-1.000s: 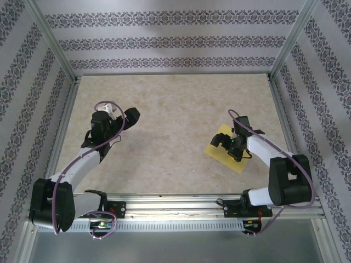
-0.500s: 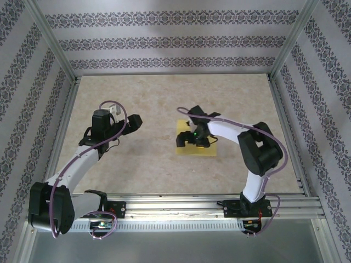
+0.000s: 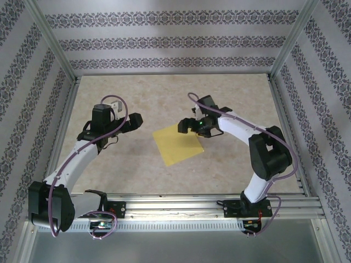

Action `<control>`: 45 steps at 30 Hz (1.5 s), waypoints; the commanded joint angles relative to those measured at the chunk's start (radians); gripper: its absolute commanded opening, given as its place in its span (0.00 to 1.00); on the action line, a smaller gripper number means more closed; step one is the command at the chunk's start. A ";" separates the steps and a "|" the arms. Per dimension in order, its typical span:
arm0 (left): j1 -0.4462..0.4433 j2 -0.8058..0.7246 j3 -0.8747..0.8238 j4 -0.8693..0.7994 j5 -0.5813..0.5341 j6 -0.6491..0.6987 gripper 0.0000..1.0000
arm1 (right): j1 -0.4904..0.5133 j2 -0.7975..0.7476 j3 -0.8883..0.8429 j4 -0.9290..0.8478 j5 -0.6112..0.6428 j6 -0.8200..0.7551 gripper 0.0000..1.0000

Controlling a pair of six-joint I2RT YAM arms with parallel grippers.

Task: Fold a paper plane with a square sheet of paper (pick it up from the middle)
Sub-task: Move the square sheet of paper to the center of the table.

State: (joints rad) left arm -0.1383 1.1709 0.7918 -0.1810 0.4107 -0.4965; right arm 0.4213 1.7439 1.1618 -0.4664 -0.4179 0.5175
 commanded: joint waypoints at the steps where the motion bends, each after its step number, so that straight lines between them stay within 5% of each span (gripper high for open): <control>1: -0.010 -0.006 -0.011 -0.028 0.011 0.021 0.99 | 0.024 0.040 -0.013 0.003 -0.074 0.004 0.98; 14: -0.011 0.006 0.004 -0.041 0.036 0.040 0.99 | 0.099 0.197 0.116 -0.029 -0.022 0.018 0.98; 20: -0.010 0.009 0.004 -0.046 0.031 0.038 0.99 | 0.111 0.180 0.011 0.031 0.084 0.268 0.98; 26: -0.011 0.048 0.048 -0.117 -0.008 0.033 0.99 | 0.197 0.126 -0.163 0.291 0.141 0.640 0.98; 32: -0.031 0.092 0.113 -0.172 0.018 0.042 0.99 | 0.203 0.078 -0.144 0.403 0.066 0.621 0.98; 40: -0.199 0.299 0.348 -0.449 -0.090 0.034 0.88 | 0.048 -0.187 -0.277 0.355 0.195 0.566 0.98; 45: -0.315 0.503 0.542 -0.616 -0.194 -0.014 0.83 | -0.103 -0.289 -0.369 0.307 0.159 0.491 0.98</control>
State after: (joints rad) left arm -0.4053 1.6016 1.2629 -0.6228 0.3004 -0.4828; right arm 0.3641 1.4857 0.8436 -0.0937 -0.2718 1.0653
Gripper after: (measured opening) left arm 0.831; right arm 0.982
